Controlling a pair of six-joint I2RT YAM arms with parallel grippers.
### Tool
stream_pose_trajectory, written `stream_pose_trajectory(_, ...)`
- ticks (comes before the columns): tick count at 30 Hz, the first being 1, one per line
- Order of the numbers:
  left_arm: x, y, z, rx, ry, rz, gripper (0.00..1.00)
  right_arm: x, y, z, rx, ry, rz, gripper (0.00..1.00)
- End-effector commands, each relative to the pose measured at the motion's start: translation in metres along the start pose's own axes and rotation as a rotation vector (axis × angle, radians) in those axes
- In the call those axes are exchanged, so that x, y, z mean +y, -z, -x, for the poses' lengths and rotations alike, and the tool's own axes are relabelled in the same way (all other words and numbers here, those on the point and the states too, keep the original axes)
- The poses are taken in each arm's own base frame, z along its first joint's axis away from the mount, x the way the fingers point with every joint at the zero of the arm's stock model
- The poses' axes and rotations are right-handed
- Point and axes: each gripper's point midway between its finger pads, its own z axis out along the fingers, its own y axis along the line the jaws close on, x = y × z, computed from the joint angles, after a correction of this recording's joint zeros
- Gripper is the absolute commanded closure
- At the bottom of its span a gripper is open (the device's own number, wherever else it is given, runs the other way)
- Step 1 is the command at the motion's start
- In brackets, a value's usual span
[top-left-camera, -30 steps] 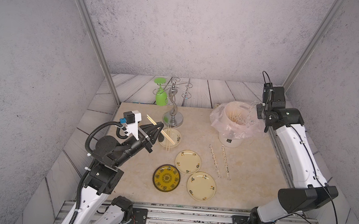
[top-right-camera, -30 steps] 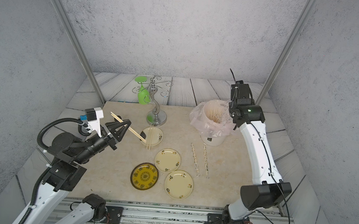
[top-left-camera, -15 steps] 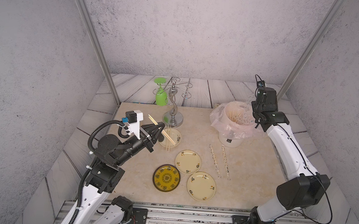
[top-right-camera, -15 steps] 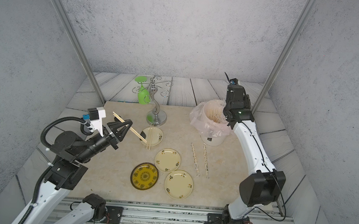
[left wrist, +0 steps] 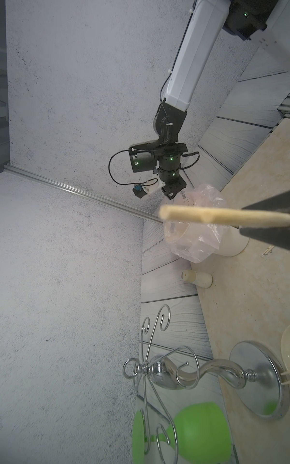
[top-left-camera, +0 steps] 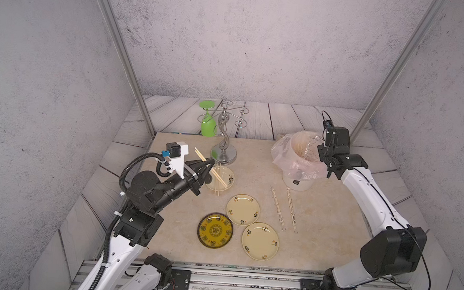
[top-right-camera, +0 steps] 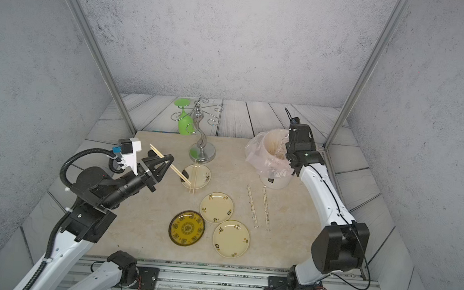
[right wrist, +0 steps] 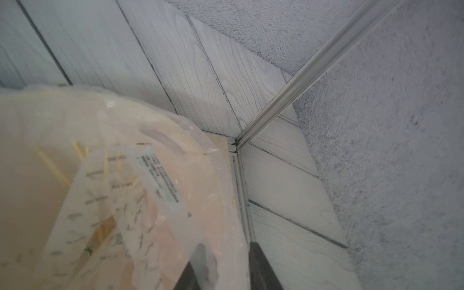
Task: Remove the packaging of disposable chopsticks
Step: Place the packet bag in the trash bin.
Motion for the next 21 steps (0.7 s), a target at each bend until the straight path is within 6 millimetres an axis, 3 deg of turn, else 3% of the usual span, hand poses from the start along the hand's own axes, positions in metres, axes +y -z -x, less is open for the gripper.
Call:
stream_pose_trajectory(1,-0.005,0.001,0.014,-0.034,-0.021,-0.007,1.0,-0.014,0.037,0.021,-0.087,-0.085,0.059,0.53)
stream_pose_trajectory(10,-0.001,0.001,0.013,-0.031,-0.026,0.011,1.0,0.003,0.065,0.029,-0.108,-0.151,0.244,0.35)
stream_pose_trajectory(17,0.002,0.0,0.01,-0.022,-0.024,0.02,1.0,0.014,0.043,-0.002,0.037,-0.117,0.222,0.34)
stream_pose_trajectory(21,0.005,-0.003,0.007,-0.011,-0.019,0.029,1.0,0.041,0.049,-0.002,0.062,-0.164,0.378,0.34)
